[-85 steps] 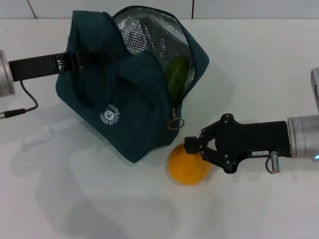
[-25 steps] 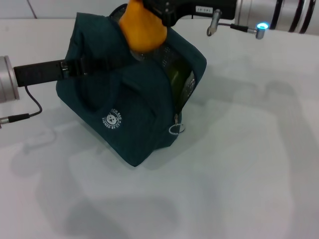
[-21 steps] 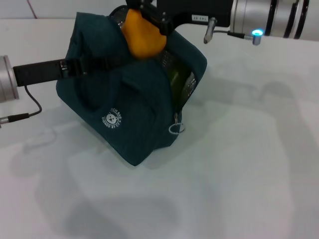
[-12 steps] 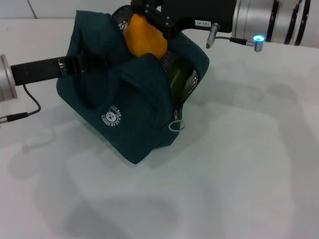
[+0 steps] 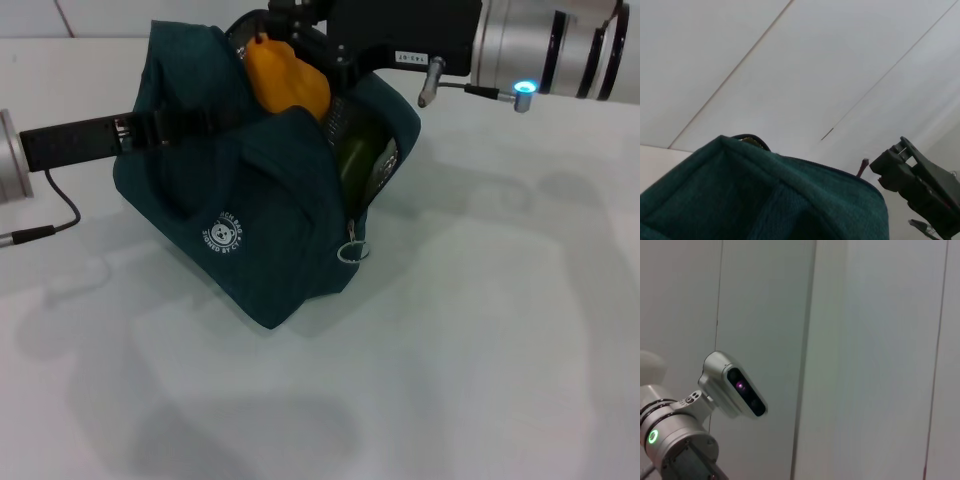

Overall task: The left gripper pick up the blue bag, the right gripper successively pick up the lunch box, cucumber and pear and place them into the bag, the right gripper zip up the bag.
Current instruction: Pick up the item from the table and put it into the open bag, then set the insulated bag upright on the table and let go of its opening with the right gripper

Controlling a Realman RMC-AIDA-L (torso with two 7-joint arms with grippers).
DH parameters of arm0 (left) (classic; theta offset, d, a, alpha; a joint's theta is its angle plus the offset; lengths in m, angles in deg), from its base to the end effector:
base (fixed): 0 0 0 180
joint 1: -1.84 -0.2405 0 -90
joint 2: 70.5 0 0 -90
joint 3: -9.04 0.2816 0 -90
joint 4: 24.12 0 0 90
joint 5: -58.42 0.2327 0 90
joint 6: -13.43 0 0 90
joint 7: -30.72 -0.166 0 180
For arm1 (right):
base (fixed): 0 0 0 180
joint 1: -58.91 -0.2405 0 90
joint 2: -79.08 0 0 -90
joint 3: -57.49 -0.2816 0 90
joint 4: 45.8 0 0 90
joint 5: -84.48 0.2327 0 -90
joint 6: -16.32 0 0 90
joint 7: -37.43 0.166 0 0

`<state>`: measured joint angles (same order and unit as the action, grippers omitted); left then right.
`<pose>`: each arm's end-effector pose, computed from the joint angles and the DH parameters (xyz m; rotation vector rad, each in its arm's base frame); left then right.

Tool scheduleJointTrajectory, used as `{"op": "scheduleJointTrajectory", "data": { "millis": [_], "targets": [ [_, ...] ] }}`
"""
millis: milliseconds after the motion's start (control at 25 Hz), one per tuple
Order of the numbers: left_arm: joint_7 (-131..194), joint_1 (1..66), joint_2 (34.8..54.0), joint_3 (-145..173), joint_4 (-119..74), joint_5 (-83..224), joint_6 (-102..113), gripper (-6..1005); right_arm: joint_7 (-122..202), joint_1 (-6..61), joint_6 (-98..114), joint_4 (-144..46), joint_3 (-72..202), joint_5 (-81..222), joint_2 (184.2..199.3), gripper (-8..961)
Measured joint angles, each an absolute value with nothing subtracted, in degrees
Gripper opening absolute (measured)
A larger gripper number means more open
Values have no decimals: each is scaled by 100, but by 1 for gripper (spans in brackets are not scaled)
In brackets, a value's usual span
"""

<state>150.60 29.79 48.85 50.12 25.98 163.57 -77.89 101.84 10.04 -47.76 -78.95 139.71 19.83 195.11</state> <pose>-0.2560 0.3825 0.0195 -2.4695 -1.3318 -0.9925 0.0886 0.4613 -0.0732 -2.6435 -0.0238 0.9476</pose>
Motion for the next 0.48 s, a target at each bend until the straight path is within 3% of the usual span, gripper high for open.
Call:
{"op": "scheduleJointTrajectory", "data": {
  "millis": [480],
  "targets": [
    [15060,2938,4885,5000,2599,16358,-7797,57,10099,1914,-4786,-8669,13157,2015,19461,146]
  ]
}}
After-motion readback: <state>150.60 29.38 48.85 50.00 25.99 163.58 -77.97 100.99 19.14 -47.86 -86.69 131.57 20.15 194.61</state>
